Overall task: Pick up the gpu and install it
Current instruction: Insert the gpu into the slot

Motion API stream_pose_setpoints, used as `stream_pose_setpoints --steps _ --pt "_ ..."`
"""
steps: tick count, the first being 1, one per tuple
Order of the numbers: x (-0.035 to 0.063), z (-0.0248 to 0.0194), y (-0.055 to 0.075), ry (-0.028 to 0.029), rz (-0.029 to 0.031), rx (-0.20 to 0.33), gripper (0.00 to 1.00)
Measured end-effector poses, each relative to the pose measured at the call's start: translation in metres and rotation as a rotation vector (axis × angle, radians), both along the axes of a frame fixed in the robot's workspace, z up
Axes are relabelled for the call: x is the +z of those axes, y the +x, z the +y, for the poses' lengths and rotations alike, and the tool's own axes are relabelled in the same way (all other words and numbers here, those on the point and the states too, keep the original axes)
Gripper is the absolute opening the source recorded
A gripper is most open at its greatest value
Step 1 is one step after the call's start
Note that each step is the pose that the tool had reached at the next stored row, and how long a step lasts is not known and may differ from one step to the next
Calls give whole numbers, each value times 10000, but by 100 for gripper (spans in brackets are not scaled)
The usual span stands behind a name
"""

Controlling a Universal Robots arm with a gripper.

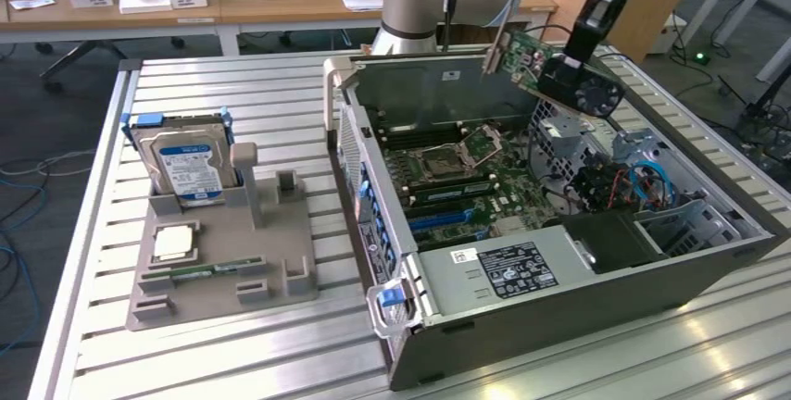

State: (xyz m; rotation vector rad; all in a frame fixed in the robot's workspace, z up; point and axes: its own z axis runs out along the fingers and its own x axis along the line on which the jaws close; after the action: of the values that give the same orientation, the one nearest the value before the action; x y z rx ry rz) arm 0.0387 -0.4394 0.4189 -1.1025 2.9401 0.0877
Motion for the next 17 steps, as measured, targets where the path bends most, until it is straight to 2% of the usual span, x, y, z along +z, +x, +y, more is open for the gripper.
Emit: stream_pose_setpoints --steps 17 --pt "-5 1 0 -1 0 2243 26"
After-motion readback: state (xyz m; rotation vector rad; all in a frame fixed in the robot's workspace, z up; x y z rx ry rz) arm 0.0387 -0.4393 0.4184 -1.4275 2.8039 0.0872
